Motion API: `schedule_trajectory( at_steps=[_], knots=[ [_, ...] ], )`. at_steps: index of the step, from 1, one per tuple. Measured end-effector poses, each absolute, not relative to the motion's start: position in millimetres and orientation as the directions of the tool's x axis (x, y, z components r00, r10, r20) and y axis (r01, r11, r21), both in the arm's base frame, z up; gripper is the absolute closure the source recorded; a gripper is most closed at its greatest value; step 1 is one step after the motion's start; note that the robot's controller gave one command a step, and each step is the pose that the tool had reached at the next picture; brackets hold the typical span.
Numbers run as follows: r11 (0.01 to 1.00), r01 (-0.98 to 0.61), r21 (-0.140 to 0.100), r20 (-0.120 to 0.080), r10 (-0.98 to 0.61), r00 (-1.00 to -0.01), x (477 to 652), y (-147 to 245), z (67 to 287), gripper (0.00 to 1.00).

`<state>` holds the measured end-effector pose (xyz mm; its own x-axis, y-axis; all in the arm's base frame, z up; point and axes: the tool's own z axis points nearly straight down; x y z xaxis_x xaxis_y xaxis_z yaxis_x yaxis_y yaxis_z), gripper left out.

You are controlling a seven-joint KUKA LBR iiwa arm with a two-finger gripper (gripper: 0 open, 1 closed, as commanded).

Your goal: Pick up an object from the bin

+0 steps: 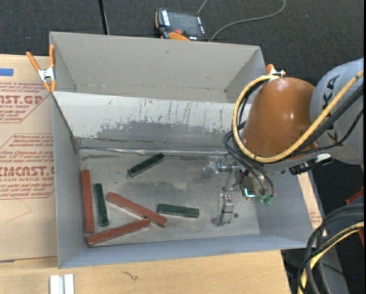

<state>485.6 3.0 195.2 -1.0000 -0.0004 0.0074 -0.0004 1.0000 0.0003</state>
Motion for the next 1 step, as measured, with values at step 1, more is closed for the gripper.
schedule_trajectory(
  at_steps=[1],
  knots=[
    [1.000, 0.010, 0.001, 0.005, 0.010, -1.000, 516.2, 31.3, 65.7, 0.00]
  ],
)
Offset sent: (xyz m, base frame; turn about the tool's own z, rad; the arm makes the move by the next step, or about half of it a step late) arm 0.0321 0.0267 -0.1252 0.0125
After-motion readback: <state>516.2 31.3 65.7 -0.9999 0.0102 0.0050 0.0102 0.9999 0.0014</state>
